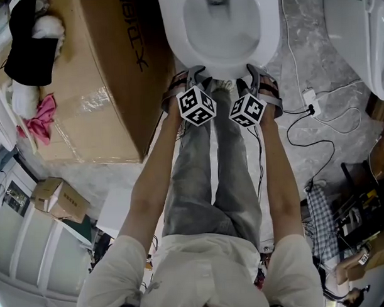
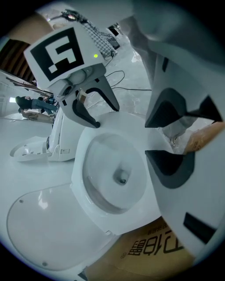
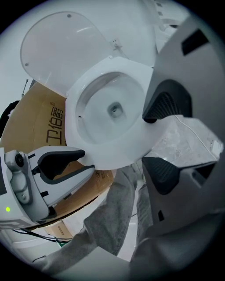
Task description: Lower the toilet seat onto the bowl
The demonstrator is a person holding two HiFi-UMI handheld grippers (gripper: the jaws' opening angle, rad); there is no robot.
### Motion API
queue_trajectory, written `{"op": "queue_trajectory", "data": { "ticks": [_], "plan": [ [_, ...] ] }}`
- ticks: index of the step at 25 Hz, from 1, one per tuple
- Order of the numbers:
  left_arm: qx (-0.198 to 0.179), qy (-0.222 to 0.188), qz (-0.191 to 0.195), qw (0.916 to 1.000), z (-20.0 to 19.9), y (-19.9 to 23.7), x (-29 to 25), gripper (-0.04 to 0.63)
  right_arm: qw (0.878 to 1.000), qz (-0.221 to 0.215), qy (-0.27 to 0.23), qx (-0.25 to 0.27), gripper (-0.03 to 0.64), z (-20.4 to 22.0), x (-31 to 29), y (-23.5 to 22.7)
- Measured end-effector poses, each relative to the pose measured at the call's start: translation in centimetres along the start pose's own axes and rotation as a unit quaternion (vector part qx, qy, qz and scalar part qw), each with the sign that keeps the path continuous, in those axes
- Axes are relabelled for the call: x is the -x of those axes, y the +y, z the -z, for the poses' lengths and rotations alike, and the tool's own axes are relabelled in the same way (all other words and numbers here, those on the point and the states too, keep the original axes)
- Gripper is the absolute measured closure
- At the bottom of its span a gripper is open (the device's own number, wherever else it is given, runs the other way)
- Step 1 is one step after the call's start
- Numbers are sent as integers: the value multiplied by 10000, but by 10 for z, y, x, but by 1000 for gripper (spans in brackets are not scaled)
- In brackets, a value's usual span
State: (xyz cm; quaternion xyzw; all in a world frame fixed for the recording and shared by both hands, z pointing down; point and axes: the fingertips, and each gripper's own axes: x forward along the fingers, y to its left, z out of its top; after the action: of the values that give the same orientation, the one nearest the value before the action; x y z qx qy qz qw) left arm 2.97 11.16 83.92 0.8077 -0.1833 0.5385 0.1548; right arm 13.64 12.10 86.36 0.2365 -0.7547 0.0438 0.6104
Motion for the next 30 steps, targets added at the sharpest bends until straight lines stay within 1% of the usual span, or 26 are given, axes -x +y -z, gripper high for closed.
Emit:
{"op": "queue_trajectory", "data": {
  "ticks": [2, 6, 9, 11, 13, 18, 22, 27, 30],
  "plan": [
    [73, -52, -38, 10000, -2, 1, 3, 430, 9998, -32, -70, -172, 365, 0, 5, 4],
    [329, -245, -101, 9991, -9, 3, 14, 454, 9958, 30, -369, -836, 413, -5, 26, 4],
    [616, -560, -195, 9963, -22, 10, 30, 485, 9869, 255, -824, -1363, 477, -21, 52, -12],
    [796, -790, -260, 9933, -31, 16, 45, 504, 9789, 450, -1147, -1633, 554, -33, 71, -27],
    [930, -1000, -366, 9899, -41, 22, 59, 530, 9699, 606, -1438, -1869, 599, -43, 90, -42],
    [1154, -1538, -625, 9794, -69, 40, 98, 578, 9484, 772, -1988, -2346, 611, -65, 135, -80],
    [1212, -1930, -796, 9704, -92, 52, 132, 581, 9344, 986, -2263, -2570, 612, -76, 171, -105],
    [1281, -2287, -1004, 9598, -114, 64, 171, 581, 9215, 1234, -2551, -2657, 612, -90, 208, -126],
    [1324, -2433, -1103, 9545, -121, 69, 188, 581, 9178, 1329, -2664, -2626, 612, -99, 223, -136]
  ]
}}
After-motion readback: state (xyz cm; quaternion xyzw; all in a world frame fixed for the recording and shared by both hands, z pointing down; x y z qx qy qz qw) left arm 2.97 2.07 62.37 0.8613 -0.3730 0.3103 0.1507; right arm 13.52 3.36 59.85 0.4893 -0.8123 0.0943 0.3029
